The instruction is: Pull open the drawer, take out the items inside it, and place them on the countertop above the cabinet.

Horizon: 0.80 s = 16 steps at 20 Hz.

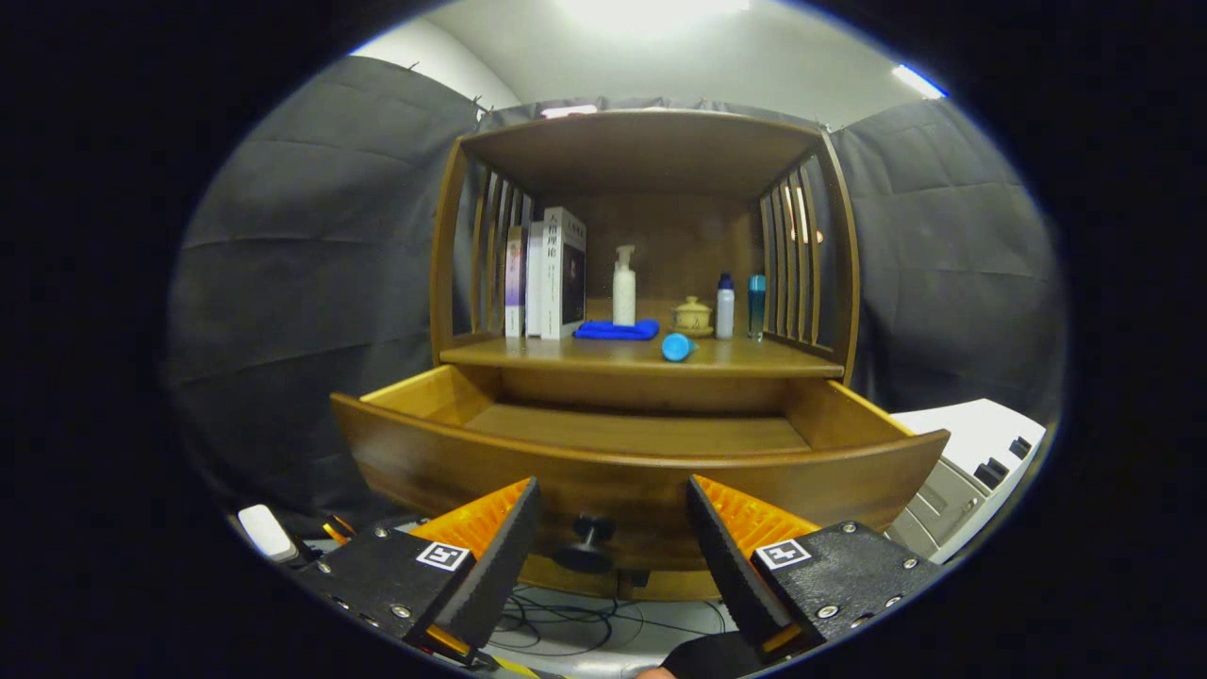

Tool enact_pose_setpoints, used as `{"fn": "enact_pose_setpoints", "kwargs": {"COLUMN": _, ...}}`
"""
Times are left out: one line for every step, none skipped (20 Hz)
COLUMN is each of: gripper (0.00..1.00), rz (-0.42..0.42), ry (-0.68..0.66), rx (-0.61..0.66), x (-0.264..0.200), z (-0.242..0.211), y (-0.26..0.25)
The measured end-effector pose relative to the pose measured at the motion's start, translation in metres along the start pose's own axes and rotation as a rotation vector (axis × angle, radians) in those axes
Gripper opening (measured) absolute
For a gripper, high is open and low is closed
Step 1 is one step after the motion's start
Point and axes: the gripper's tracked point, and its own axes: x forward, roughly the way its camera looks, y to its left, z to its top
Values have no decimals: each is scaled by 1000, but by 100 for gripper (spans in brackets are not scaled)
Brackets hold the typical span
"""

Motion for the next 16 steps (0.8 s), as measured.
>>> {"fn": "enact_pose_setpoints", "kwargs": {"gripper": 94, "rz": -5, "ry": 18, "rx": -6, "x": 0, "z": -8, "y": -3}}
{"fn": "enact_pose_setpoints", "kwargs": {"gripper": 95, "rz": -9, "ry": 27, "rx": -7, "x": 0, "z": -13, "y": -5}}
{"fn": "enact_pose_setpoints", "kwargs": {"gripper": 95, "rz": 4, "ry": 17, "rx": 7, "x": -1, "z": -15, "y": -3}}
{"fn": "enact_pose_setpoints", "kwargs": {"gripper": 95, "rz": 6, "ry": 9, "rx": 12, "x": 0, "z": -16, "y": -3}}
{"fn": "enact_pose_setpoints", "kwargs": {"gripper": 95, "rz": 10, "ry": 1, "rx": 14, "x": 1, "z": -17, "y": -2}}
{"fn": "enact_pose_setpoints", "kwargs": {"gripper": 95, "rz": 13, "ry": 2, "rx": 11, "x": 3, "z": -21, "y": -1}}
{"fn": "enact_pose_setpoints", "kwargs": {"gripper": 95, "rz": 15, "ry": 16, "rx": 6, "x": 4, "z": -26, "y": 0}}
{"fn": "enact_pose_setpoints", "kwargs": {"gripper": 95, "rz": 16, "ry": 28, "rx": 7, "x": 5, "z": -30, "y": 0}}
{"fn": "enact_pose_setpoints", "kwargs": {"gripper": 96, "rz": 19, "ry": 40, "rx": 15, "x": 6, "z": -34, "y": 2}}
{"fn": "enact_pose_setpoints", "kwargs": {"gripper": 96, "rz": 22, "ry": 47, "rx": 28, "x": 6, "z": -36, "y": 3}}
{"fn": "enact_pose_setpoints", "kwargs": {"gripper": 96, "rz": 21, "ry": 50, "rx": 36, "x": 7, "z": -37, "y": 3}}
{"fn": "enact_pose_setpoints", "kwargs": {"gripper": 96, "rz": 18, "ry": 53, "rx": 41, "x": 9, "z": -38, "y": 3}}
{"fn": "enact_pose_setpoints", "kwargs": {"gripper": 96, "rz": 16, "ry": 54, "rx": 45, "x": 10, "z": -39, "y": 2}}
{"fn": "enact_pose_setpoints", "kwargs": {"gripper": 95, "rz": 15, "ry": 54, "rx": 48, "x": 11, "z": -39, "y": 3}}
{"fn": "enact_pose_setpoints", "kwargs": {"gripper": 95, "rz": 13, "ry": 54, "rx": 53, "x": 13, "z": -38, "y": 3}}
{"fn": "enact_pose_setpoints", "kwargs": {"gripper": 95, "rz": 14, "ry": 55, "rx": 61, "x": 16, "z": -39, "y": 4}}
